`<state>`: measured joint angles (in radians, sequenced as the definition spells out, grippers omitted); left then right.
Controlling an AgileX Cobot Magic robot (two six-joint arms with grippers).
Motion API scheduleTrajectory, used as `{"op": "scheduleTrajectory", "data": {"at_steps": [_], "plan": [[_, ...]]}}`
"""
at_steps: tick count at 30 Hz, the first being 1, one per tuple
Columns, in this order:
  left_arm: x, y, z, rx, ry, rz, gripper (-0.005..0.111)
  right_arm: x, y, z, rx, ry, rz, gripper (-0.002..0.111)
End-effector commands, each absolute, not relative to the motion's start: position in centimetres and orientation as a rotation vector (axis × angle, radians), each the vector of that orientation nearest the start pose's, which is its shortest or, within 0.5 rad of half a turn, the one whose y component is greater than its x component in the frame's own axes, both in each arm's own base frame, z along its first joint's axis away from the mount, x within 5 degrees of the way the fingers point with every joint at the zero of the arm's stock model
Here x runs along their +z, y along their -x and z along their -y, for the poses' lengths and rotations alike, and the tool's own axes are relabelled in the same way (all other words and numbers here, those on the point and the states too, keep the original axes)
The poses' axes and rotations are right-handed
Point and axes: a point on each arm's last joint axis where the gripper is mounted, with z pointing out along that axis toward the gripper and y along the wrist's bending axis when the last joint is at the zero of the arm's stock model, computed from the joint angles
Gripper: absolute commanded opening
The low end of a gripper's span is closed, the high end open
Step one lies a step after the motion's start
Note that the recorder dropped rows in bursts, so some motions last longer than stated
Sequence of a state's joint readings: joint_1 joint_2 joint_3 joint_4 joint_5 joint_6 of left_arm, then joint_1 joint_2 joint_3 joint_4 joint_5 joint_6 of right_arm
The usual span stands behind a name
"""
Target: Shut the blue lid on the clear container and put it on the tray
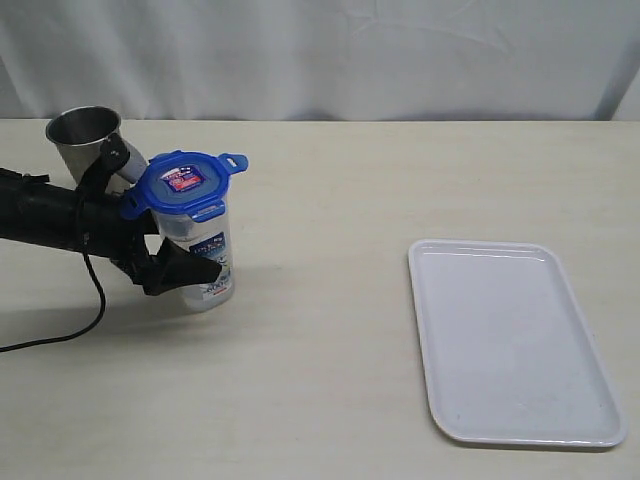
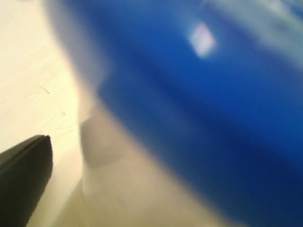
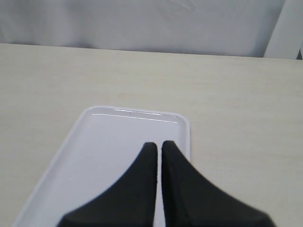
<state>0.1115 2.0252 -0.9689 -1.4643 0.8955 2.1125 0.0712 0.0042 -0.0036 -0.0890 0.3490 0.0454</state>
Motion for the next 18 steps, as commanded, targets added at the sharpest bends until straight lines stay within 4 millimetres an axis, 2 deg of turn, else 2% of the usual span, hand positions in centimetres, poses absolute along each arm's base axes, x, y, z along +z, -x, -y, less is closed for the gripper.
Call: {"op": "scheduleTrajectory", "data": {"at_steps": [1, 8, 14, 18], "plan": [[11.4, -35.1, 3.5, -0.775, -0.929, -2.069, 0.101, 18.2, -5.3, -0.1, -0.006, 0.082, -1.826, 0.004], [11.4, -35.1, 3.5, -0.786, -0.929, -2.063, 0.101, 18.2, -5.3, -0.1, -0.006, 0.082, -1.826, 0.004], [12.4, -35.2, 4.1, -0.894, -0.845, -1.984, 0.101, 18.2, -5.3, -0.1, -0.006, 0.082, -1.826, 0.004], [12.5, -35.3, 4.0, -0.895, -0.818, -1.980, 0.101, 18.2, -5.3, -0.1, -0.006, 0.082, -1.826, 0.004]]}}
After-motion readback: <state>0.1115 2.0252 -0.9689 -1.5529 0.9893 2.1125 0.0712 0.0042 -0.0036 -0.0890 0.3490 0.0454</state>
